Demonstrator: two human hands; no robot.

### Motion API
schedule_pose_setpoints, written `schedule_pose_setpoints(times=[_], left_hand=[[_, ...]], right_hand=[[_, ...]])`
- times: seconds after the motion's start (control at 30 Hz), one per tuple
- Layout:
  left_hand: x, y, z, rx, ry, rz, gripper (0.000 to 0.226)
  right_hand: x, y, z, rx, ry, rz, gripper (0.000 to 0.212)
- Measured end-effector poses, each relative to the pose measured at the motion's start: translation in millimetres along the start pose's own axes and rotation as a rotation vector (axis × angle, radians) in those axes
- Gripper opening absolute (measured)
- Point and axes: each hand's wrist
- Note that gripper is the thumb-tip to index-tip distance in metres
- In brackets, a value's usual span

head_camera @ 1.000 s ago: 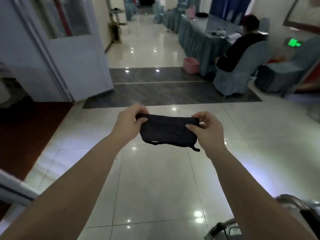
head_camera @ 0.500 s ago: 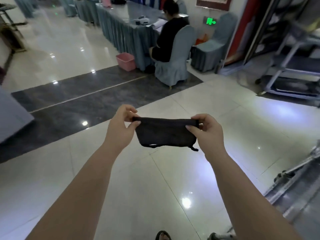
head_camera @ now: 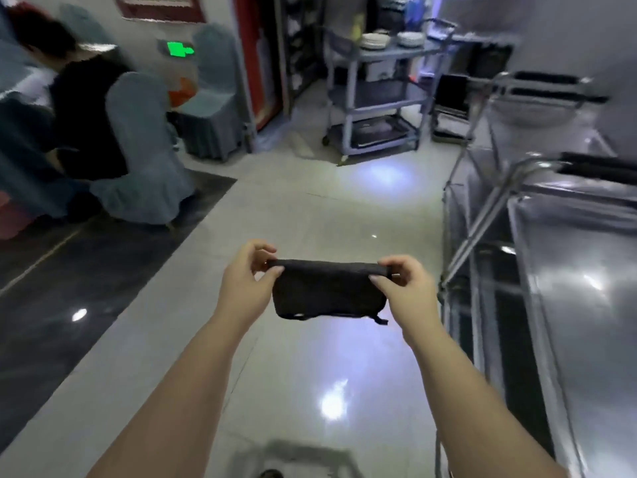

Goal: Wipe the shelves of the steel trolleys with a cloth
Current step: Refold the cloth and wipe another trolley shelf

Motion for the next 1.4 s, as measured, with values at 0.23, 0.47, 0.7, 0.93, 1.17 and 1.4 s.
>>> schedule_pose_setpoints(times=[0.23,0.47,0.7,0.93,1.17,1.4], left_hand=[[-97,-167,26,-0.158,0.049,-0.366,0.035],[-241,-272,60,-0.227,0.045,-0.656,0.032],[-337,-354,85,-0.312,-0.007,-0.812,0.032],[-443,-407,68,-0.406,-0.145,-1.196,0.035],[-513,-401,29,-0.744,-0.352,-1.619,0.023],[-536,-358,-34,-0.637,-0.464,-1.776,0.021]], right_hand=[[55,-54,18,-0.072,-0.012,0.421,0.026],[153,-112,53,-0.125,-0.037,0.728,0.025],[221,-171,64,-0.160,-0.056,0.953,0.030],[238,-187,104,-0.312,-0.057,1.194,0.027],[173,-182,157,-0.489,-0.163,1.609,0.027],[131,-172,212,-0.585,-0.290,1.866,0.031]])
Point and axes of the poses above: each hand's wrist, its own y-axis away from the middle knuckle, its own x-axis out of the back of the hand, z = x × y, and after that the axes turned 12 degrees about -z, right-handed
